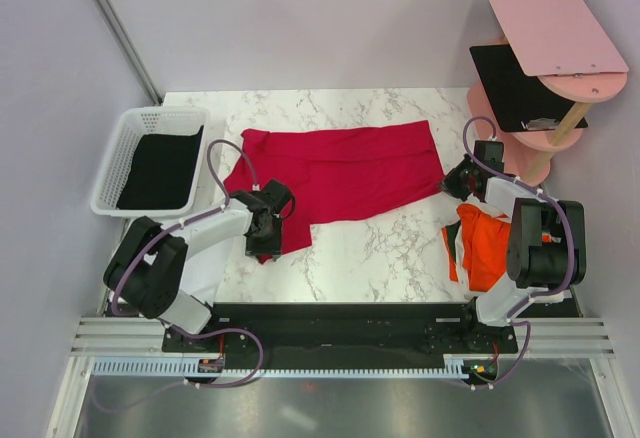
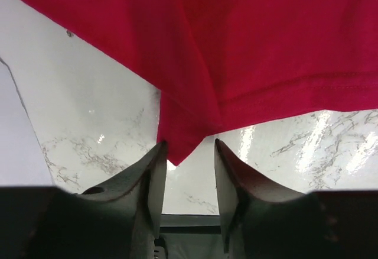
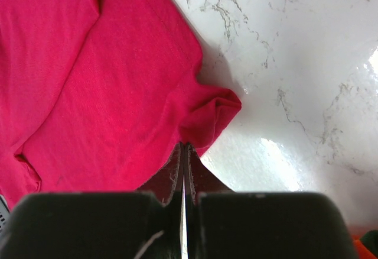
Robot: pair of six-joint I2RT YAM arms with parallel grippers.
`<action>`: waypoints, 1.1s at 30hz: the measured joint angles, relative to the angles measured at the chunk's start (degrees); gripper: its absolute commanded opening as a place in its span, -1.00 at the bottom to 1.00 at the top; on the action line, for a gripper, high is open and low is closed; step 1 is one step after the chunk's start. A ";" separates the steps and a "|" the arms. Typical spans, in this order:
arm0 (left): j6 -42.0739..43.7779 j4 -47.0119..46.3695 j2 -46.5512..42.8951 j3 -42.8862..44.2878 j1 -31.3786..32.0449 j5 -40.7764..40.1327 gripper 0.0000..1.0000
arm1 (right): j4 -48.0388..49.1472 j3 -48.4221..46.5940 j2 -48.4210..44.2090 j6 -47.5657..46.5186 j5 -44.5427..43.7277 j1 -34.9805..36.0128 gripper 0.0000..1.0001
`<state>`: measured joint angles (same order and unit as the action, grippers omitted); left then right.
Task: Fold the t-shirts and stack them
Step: Grap the side of the flattened tshirt closest away from the robot with both arms
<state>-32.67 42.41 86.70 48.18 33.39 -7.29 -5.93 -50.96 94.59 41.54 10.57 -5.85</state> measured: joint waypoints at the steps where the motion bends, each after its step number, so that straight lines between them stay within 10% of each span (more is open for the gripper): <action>1: -0.07 0.11 0.37 0.24 0.15 -0.22 0.03 | 0.00 0.00 0.00 -0.02 0.00 0.00 -1.00; 8: -0.85 1.36 2.49 1.55 1.40 -2.27 -0.96 | 0.02 0.00 0.00 -0.22 0.13 0.00 -1.00; 33: -1.86 11.91 -11.72 15.04 0.61 -7.65 -0.96 | -4.61 -2.27 -8.37 -6.01 0.09 0.00 -1.00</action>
<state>-34.52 54.33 74.98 63.22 34.00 -14.94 -10.55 -53.23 86.21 35.53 10.66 -5.85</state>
